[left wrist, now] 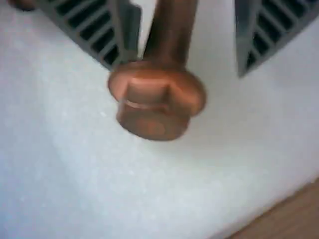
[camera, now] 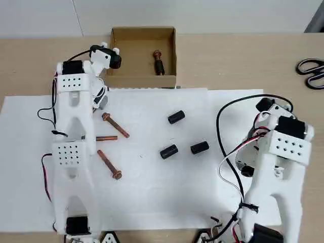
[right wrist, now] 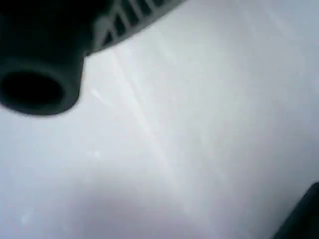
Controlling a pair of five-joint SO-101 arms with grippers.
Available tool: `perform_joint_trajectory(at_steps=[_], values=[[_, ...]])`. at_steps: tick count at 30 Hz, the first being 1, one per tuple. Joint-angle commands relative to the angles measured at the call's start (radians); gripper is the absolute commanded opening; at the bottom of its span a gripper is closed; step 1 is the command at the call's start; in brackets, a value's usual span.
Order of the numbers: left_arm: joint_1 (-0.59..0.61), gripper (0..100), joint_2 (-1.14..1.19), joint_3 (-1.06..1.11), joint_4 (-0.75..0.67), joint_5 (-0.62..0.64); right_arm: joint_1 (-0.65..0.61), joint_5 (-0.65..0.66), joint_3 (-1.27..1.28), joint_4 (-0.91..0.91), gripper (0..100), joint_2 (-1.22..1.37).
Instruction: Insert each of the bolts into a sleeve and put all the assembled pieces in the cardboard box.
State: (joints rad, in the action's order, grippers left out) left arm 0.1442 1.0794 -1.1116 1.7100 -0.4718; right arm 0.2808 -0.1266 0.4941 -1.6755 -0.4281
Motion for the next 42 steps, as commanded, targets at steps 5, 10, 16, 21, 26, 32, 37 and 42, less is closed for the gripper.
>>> perform_joint_trajectory(at_steps=[5,10,16,21,26,32,37,42], values=[[-0.005,4,0.025,-0.013,0.0,0.002,-0.01,-0.008,-0.005,0.008,0.4,-0.035],[-0.005,1,0.029,-0.013,0.006,0.002,-0.01,-0.008,-0.003,0.008,0.4,-0.035],[-0.012,1,0.025,-0.068,0.044,0.003,-0.01,-0.006,-0.003,0.005,0.4,-0.035],[-0.025,1,-0.025,-0.183,0.044,0.025,-0.012,-0.009,-0.046,-0.012,0.4,-0.045],[-0.044,1,-0.236,-0.143,0.044,0.048,-0.022,-0.003,-0.149,-0.019,0.4,-0.186],[-0.071,1,-0.542,0.059,0.044,0.071,-0.186,-0.002,-0.176,-0.028,0.4,-0.361],[-0.081,1,-0.809,0.257,0.044,0.267,-0.302,-0.002,-0.176,-0.019,0.4,-0.503],[-0.075,1,-1.123,0.489,0.043,0.308,-0.355,0.002,-0.175,-0.025,0.4,-0.591]])
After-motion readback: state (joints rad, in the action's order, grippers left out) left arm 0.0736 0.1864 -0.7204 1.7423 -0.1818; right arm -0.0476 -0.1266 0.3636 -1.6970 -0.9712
